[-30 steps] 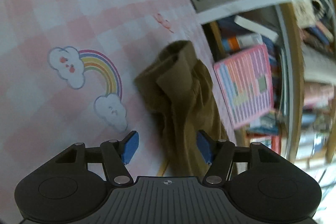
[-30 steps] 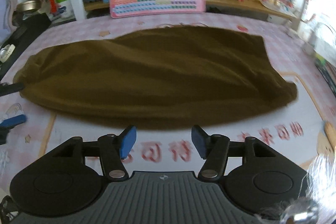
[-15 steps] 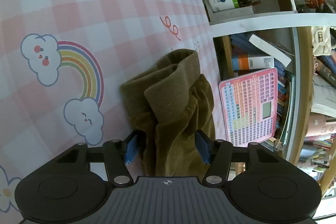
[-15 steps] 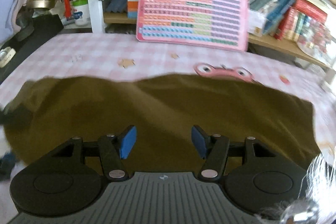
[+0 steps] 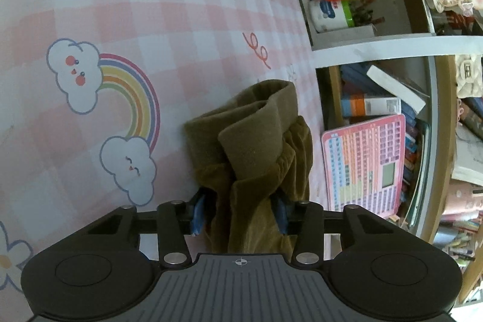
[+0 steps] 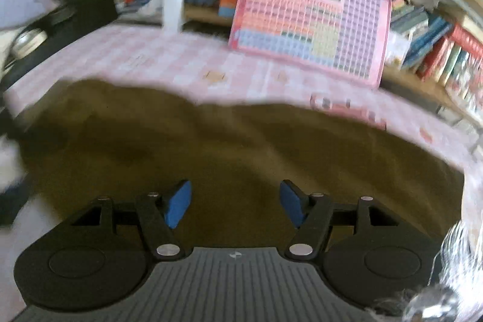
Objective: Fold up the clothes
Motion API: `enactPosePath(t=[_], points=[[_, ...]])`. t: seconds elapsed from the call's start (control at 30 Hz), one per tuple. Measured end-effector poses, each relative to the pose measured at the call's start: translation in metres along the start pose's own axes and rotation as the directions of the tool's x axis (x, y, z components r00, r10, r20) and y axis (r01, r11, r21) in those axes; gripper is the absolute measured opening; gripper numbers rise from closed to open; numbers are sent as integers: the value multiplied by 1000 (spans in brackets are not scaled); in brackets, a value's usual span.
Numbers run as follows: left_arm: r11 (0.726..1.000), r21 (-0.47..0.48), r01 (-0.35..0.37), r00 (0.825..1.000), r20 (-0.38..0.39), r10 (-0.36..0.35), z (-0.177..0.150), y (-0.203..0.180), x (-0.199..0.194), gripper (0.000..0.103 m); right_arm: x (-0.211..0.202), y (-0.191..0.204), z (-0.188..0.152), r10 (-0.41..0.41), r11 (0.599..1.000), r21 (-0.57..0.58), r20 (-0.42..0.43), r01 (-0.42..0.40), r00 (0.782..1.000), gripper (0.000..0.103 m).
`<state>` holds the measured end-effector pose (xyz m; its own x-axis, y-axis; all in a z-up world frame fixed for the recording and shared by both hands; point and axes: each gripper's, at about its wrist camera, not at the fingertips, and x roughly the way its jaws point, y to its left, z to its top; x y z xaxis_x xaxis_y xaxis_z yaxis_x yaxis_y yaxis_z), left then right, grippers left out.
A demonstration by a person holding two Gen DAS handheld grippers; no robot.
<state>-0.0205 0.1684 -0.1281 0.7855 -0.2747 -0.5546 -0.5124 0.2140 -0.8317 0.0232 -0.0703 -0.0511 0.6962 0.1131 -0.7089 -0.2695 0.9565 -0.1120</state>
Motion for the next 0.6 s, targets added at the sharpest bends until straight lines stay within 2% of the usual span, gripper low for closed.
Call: enactPosePath(t=[0.07, 0.1, 0.13, 0.17, 0.23, 0.27, 0.3, 0.33, 0.37, 0.4, 0.43, 0.47, 0.5, 0.53, 0.57, 0.6], points=[[1000, -2, -19, 1000, 3, 19, 0, -1, 1, 27, -7, 6, -17, 7, 1000, -18, -25, -7, 1000, 61], [999, -1, -32, 999, 0, 32, 0, -1, 2, 24, -9, 9, -23, 5, 1000, -30, -9, -5, 1000, 60], [999, 6, -41, 999, -6, 41, 0, -3, 4, 16, -9, 14, -25, 1, 998, -58, 2, -1, 1000, 60], [998, 34, -48, 999, -2, 49, 0, -8, 3, 12, -9, 19, -26, -3, 996, -86, 14, 4, 1000, 59], [987, 153, -51, 999, 28, 47, -5, -28, -2, 9, -8, 20, -25, 15, 993, -120, 17, -13, 1000, 58], [974, 221, -53, 998, 42, 45, -8, -39, -5, 8, -7, 19, -24, 31, 992, -121, 16, -29, 999, 58], [944, 324, -59, 997, 58, 42, -14, -56, -8, 8, -6, 15, -23, 52, 993, -108, 10, -51, 999, 58], [898, 434, -70, 996, 77, 41, -23, -73, -11, 8, -6, 8, -21, 80, 993, -81, 1, -80, 997, 58], [833, 547, -86, 994, 98, 39, -33, -90, -13, 8, -7, 0, -19, 111, 993, -45, -4, -111, 994, 58], [732, 672, -114, 991, 129, 36, -49, -109, -16, 8, -10, -10, -19, 140, 990, 1, 1, -140, 990, 58], [615, 775, -145, 987, 160, 31, -69, -122, -17, 8, -13, -20, -18, 168, 985, 48, 8, -168, 986, 59], [483, 858, -176, 982, 189, 21, -89, -136, -18, 8, -19, -31, -19, 184, 979, 83, 24, -185, 983, 59], [339, 919, -204, 977, 214, 7, -111, -149, -19, 8, -26, -41, -21, 187, 976, 103, 45, -191, 981, 59], [199, 955, -221, 974, 227, -6, -134, -157, -18, 8, -33, -52, -23, 184, 975, 115, 66, -191, 981, 59], [77, 970, -230, 973, 232, -8, -155, -163, -16, 8, -40, -66, -27, 174, 975, 128, 82, -183, 981, 60], [-64, 969, -238, 971, 238, -3, -179, -167, -11, 9, -45, -77, -31, 163, 974, 142, 87, -175, 983, 60]])
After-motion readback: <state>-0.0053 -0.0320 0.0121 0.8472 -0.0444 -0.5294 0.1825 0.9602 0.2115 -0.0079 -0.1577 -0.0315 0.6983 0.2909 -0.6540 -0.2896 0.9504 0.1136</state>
